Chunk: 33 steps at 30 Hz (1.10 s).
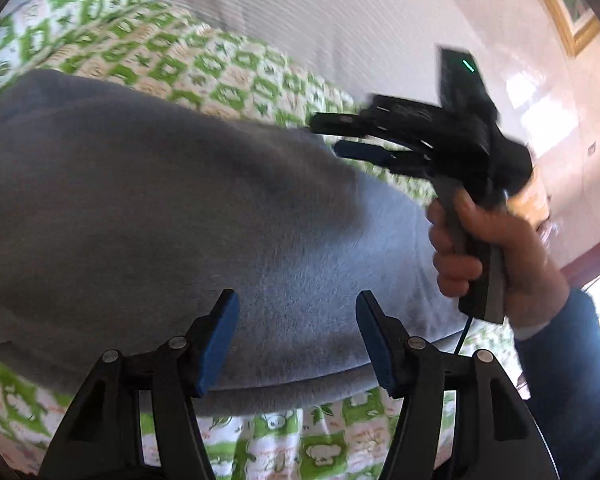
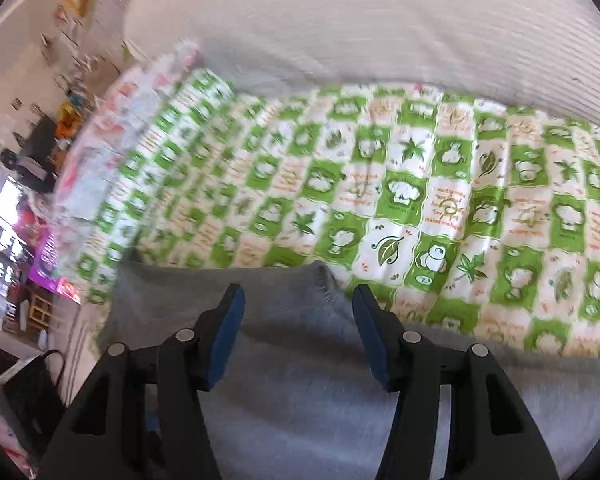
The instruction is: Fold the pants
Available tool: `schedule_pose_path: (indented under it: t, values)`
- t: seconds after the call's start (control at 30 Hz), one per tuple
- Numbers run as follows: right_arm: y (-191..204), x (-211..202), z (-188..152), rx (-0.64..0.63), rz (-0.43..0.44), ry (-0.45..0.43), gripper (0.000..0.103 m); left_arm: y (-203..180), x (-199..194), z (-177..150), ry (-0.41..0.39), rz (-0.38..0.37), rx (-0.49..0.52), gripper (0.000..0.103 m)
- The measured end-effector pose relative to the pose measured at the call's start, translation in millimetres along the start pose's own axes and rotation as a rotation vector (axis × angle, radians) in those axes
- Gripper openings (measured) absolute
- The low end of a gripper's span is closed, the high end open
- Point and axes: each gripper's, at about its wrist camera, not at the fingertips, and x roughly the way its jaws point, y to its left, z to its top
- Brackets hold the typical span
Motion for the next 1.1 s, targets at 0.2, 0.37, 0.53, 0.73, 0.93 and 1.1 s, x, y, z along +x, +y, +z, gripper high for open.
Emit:
schedule_pose_path:
  t: [0.2,0.37,0.53,0.73,0.93,1.1]
  values:
    - [4,30,1,-0.078,-0.070,0.032,0.014,4,31,-23,0.194,0.026,0.022,0.060]
    - [-8,19,25,-0.007,-0.047,-0.081,0.010,4,26,-36,0.252,0.025,0.012,0.060]
    - [-20,50,16,0.069,-0.035,0.010,0.015,14,8,-43,0.239,-0.015,-0.023,0.061]
    - [-24,0,-7,0.049,-0.003,-0.079,0.032,24,-30,-40,0.157,0.028,-0.032,0.061]
    - [-46,-68,-48,0.059,-0.002,-0.117,0.033,18,-46,-31,0.117,0.011,-0.030,0.064]
    - [-74,-118,-89,0.112,-0.026,-0.148,0.036,-22,-32,-26,0.137,-0.031,0.044,0.064]
